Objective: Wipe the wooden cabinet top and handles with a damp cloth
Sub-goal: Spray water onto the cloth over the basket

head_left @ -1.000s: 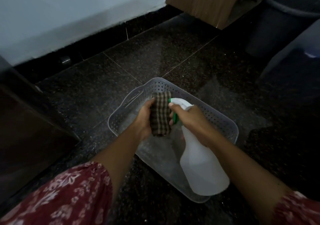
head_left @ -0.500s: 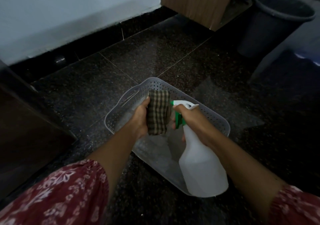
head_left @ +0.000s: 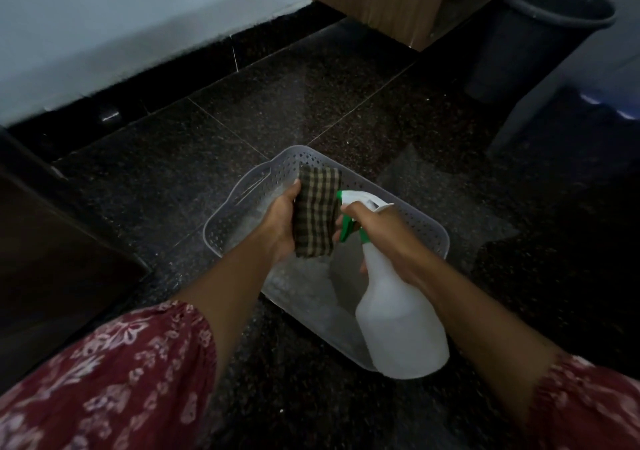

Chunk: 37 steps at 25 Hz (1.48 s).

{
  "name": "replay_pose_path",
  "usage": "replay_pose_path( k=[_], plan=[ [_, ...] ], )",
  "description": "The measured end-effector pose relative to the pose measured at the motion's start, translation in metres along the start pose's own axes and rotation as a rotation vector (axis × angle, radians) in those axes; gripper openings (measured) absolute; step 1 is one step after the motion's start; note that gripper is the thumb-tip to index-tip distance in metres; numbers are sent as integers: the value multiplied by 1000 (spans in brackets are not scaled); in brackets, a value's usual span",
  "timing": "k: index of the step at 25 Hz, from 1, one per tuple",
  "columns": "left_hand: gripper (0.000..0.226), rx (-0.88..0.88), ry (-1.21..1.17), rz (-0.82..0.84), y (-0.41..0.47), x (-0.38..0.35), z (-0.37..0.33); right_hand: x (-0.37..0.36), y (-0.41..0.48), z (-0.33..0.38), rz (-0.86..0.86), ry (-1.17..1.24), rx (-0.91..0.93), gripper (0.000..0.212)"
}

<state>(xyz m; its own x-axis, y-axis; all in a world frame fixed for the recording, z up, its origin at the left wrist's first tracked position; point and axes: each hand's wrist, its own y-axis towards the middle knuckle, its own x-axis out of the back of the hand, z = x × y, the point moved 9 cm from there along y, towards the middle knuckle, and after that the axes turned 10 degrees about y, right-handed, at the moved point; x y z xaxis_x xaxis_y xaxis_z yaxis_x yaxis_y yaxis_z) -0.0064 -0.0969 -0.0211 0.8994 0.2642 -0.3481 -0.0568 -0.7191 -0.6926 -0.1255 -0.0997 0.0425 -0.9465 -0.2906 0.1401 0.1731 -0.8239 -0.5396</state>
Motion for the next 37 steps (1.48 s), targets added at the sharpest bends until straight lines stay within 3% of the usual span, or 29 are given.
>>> replay_pose_path(
  k=[4, 7, 10, 14, 18, 25, 37],
  plan=[
    [57, -3, -9, -18, 2, 4, 0, 2, -10, -5, 17, -44, -31, 15],
    [59, 7, -8, -27, 3, 7, 1, 1, -13, -11, 37, -76, -78, 24],
    [59, 2, -11, -43, 3, 9, 0, 4, -17, -11, 4, -78, -90, 6],
    [59, 13, 1, -36, 1, 7, -1, 4, -14, -2, -4, -10, -19, 21],
    [59, 24, 17, -14, 2, 5, -2, 0, -11, 10, -10, -56, 57, 23],
    [60, 23, 1, 26, 5, 4, 0, 10, -17, 13, -113, 69, 4, 33],
    [57, 25, 43, -10, -6, 1, -3, 9, -13, -8, -54, 5, 14, 13]
  ],
)
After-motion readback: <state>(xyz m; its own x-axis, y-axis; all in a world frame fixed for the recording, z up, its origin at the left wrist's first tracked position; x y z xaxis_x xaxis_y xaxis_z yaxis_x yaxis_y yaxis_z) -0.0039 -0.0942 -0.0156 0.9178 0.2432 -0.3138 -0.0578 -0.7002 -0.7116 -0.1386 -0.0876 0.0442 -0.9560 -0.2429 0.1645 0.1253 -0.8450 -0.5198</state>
